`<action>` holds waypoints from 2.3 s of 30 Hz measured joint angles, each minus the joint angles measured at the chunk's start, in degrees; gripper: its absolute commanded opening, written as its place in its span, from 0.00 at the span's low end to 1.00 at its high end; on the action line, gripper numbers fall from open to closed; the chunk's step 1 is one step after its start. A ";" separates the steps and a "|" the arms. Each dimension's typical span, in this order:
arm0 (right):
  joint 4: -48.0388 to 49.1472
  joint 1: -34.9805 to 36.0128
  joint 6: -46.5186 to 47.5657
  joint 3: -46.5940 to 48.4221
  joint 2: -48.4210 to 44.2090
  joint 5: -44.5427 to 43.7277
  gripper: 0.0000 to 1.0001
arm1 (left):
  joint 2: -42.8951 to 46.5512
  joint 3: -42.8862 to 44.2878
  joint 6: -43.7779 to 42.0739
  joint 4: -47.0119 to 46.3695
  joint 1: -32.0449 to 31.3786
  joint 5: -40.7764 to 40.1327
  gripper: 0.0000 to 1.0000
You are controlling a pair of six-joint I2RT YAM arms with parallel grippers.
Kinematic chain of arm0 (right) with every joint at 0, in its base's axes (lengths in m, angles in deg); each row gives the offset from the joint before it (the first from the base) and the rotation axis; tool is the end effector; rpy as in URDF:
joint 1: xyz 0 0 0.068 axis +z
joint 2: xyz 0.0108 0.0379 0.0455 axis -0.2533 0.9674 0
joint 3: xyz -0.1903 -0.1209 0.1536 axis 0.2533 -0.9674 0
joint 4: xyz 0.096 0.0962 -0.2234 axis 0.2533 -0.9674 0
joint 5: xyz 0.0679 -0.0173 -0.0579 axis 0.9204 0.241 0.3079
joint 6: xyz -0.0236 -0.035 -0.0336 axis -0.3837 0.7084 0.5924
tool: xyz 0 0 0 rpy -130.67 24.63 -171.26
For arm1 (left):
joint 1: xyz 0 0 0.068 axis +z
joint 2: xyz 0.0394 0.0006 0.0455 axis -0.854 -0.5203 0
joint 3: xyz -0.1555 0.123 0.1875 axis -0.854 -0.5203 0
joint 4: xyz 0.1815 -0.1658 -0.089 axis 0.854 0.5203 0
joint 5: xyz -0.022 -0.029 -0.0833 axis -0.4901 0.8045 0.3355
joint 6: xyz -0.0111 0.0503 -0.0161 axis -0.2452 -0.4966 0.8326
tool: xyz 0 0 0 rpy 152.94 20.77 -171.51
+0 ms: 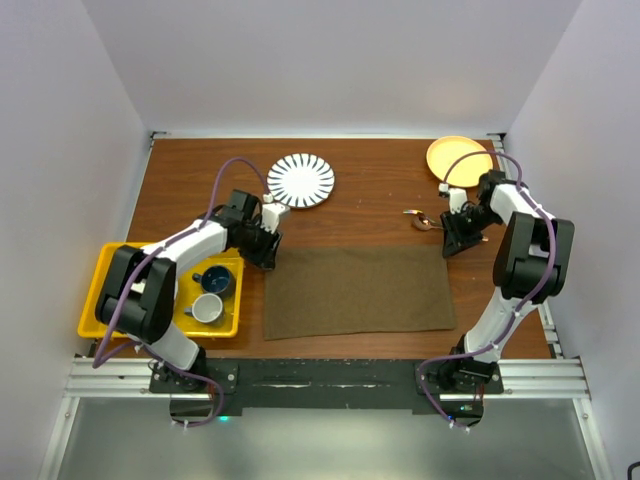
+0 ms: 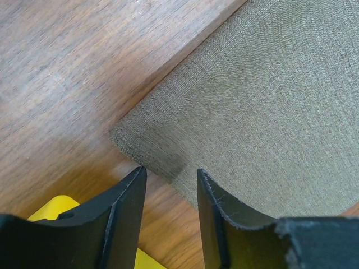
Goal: Fold the napkin into a case and place the utensils inside
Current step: Fold and flatten the napkin at the center of the board.
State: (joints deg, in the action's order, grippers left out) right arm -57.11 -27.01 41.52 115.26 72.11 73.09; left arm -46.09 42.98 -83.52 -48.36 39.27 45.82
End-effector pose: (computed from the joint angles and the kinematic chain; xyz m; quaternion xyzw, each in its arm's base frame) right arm 0.3408 -0.0611 0.1754 -0.1811 0.9649 0.1598 0.1034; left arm 0.2828 -0.1111 0.1785 0.2487 0.9311 -0.1757 0.2007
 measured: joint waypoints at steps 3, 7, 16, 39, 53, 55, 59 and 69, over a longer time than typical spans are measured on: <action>0.00 0.00 -0.28 0.00 0.33 0.24 0.23 | -0.07 0.00 0.44 -0.31 -0.70 -0.28 0.39; -0.02 0.00 -0.31 0.00 1.38 0.42 0.17 | -0.07 0.00 1.29 -0.61 -1.07 -0.57 0.30; -0.20 0.00 -0.44 0.02 1.97 0.46 0.42 | -0.07 0.00 1.88 -0.72 -1.07 -2.56 0.37; -1.49 0.00 -0.57 2.16 3.61 2.43 0.06 | -2.84 0.33 4.13 -2.80 -1.25 -4.52 0.03; -5.70 0.00 -0.28 7.15 3.61 3.72 0.00 | 3.02 2.62 3.82 -0.83 -1.27 -4.07 0.00; -5.66 0.00 -0.28 7.82 3.61 3.63 0.00 | 3.17 3.21 3.78 -1.07 -1.27 -4.31 0.00; -5.22 0.00 -0.35 8.26 3.63 3.32 0.00 | 2.36 3.32 3.72 -1.79 -0.76 -4.92 0.00; -2.64 0.00 -0.55 8.13 5.99 2.38 0.00 | -0.63 3.34 3.26 -3.21 -0.02 -4.17 0.00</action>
State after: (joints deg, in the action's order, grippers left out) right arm -59.75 -27.01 40.97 123.40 78.10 75.47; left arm -46.72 46.32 -80.26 -51.57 39.25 41.65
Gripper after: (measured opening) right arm 0.007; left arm 0.018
